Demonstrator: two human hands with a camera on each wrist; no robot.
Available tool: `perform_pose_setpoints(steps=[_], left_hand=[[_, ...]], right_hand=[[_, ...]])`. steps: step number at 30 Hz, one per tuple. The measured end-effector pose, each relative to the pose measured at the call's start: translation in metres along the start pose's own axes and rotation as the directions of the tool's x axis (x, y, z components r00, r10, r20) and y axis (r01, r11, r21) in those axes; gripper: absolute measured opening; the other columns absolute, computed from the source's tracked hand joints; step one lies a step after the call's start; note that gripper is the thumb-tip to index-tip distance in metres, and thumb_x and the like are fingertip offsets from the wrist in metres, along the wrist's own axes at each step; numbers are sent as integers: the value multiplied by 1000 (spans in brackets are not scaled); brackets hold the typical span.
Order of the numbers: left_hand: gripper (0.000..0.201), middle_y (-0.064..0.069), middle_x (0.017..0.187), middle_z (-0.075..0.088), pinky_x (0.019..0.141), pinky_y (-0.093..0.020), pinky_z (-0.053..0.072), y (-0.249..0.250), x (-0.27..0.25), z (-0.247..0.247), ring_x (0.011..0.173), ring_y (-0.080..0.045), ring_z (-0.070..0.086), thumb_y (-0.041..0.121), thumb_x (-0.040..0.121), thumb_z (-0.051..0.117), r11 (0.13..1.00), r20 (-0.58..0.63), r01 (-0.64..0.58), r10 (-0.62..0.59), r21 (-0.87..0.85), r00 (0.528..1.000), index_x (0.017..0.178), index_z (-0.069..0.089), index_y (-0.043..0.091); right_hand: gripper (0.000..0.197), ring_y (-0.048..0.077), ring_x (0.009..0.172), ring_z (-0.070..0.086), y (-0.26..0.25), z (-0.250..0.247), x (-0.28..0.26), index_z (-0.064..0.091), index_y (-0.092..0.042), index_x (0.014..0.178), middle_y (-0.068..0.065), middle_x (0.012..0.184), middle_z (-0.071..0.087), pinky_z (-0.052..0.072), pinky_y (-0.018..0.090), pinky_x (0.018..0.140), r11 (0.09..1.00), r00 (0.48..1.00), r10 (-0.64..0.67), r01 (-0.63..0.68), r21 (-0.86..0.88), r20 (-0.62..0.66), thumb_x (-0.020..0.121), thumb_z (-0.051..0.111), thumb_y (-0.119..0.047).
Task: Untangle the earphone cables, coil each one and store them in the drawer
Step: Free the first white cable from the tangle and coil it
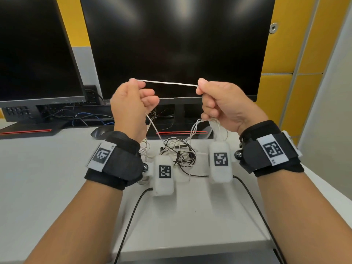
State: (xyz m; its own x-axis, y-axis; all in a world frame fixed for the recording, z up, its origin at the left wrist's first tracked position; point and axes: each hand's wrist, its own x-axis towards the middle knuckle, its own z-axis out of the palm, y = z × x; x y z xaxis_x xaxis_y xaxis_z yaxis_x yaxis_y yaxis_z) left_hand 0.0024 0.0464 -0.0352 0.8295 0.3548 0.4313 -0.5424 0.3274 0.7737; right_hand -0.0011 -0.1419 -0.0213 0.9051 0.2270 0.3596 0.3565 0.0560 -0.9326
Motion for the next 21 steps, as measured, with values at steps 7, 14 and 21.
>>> perform_pose_setpoints(steps=[7,14,21], left_hand=[[24,0,104,68,85,-28,55,-3,4,-5,91,-10,69,23,101,40,985,-123,-11,33,172,992,110,62,17],[33,3,133,50,82,-15,42,-5,-8,1,108,2,49,11,92,55,848,214,-177,77,500,974,120,55,28],[19,3,107,71,85,-21,48,-5,-19,3,97,-4,65,22,93,61,793,556,-143,-274,593,785,111,67,23]], right_hand=[[23,13,72,66,3,3,0,62,-15,83,-3,67,65,50,32,78,991,995,-12,24,-135,95,100,49,-22],[12,9,65,60,7,6,6,63,-11,88,0,72,61,50,19,58,993,987,-109,112,24,-118,97,56,-15],[10,20,73,71,4,9,4,59,-12,95,6,76,67,57,27,62,982,991,-112,122,143,-77,100,50,-14]])
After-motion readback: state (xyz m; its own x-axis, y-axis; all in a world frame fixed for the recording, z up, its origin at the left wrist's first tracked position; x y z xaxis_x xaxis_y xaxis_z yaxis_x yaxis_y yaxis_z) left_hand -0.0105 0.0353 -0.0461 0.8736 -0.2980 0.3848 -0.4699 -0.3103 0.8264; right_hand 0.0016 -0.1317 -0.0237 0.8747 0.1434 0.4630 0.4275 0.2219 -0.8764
